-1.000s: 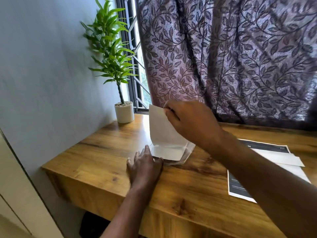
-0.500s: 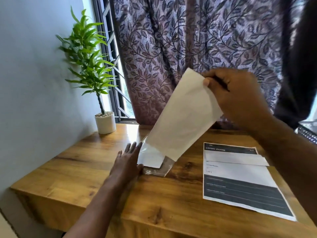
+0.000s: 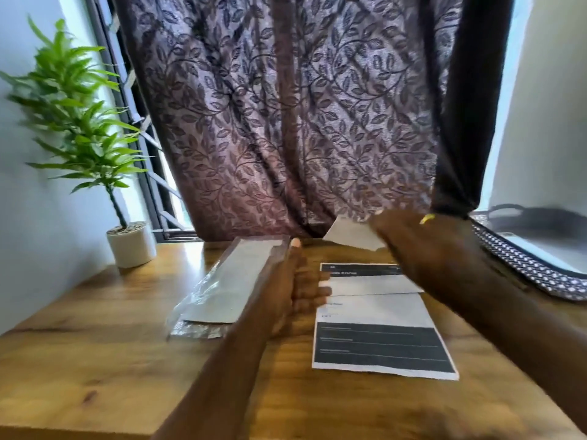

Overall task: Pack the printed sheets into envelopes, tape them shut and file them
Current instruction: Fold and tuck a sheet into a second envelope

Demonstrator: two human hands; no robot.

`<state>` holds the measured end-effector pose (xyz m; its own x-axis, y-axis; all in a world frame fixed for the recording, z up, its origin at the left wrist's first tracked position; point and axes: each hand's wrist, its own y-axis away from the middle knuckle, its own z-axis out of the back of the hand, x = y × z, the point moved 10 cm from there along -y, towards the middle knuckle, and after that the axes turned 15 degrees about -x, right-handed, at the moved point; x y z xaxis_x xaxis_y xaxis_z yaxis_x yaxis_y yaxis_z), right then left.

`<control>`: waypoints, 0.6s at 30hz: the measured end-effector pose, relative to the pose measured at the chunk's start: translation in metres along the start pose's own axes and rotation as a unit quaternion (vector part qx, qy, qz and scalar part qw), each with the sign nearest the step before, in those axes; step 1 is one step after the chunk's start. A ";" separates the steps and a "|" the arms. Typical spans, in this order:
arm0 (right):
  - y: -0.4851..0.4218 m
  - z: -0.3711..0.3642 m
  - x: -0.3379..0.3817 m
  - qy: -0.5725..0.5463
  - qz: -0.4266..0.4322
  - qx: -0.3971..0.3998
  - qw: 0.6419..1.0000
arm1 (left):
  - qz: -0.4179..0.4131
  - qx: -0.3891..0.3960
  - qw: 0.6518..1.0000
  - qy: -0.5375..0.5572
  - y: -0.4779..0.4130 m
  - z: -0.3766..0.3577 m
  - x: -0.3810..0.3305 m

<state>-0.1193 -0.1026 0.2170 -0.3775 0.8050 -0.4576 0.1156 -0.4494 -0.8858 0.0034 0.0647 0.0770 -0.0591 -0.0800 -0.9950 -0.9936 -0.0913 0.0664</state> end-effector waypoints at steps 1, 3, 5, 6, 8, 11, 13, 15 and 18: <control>0.010 0.006 0.011 -0.010 0.036 0.002 0.999 | 0.066 0.039 0.997 0.030 0.001 -0.023 0.010; 0.027 0.013 0.037 -0.038 0.102 0.011 0.994 | 0.106 0.080 0.990 0.045 -0.001 -0.047 0.022; 0.046 0.008 0.053 -0.087 0.122 0.058 0.987 | 0.101 0.102 0.989 0.035 -0.008 -0.062 0.029; 0.059 0.004 0.057 -0.109 0.125 0.093 0.982 | 0.098 0.106 0.989 0.014 -0.014 -0.070 0.035; 0.081 -0.009 0.065 -0.146 0.127 0.157 0.968 | 0.081 0.094 0.992 -0.036 -0.025 -0.072 0.044; 0.092 -0.022 0.045 -0.175 0.032 0.173 0.969 | 0.058 0.092 0.992 -0.067 -0.036 -0.075 0.042; 0.090 -0.027 0.010 -0.162 -0.078 0.118 0.977 | 0.044 0.102 0.989 -0.095 -0.039 -0.074 0.036; 0.103 -0.043 -0.036 -0.128 -0.201 0.097 0.966 | 0.033 0.137 0.980 -0.137 -0.040 -0.076 0.031; 0.147 -0.085 -0.101 -0.050 -0.375 0.189 0.906 | 0.010 0.192 0.961 -0.198 -0.047 -0.079 0.028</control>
<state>0.0138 -0.2167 0.1267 -0.3023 0.9086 0.2881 -0.5237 0.0942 -0.8467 0.0561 -0.0118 0.0517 -0.0350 0.3136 -0.9489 -0.9495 0.2858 0.1295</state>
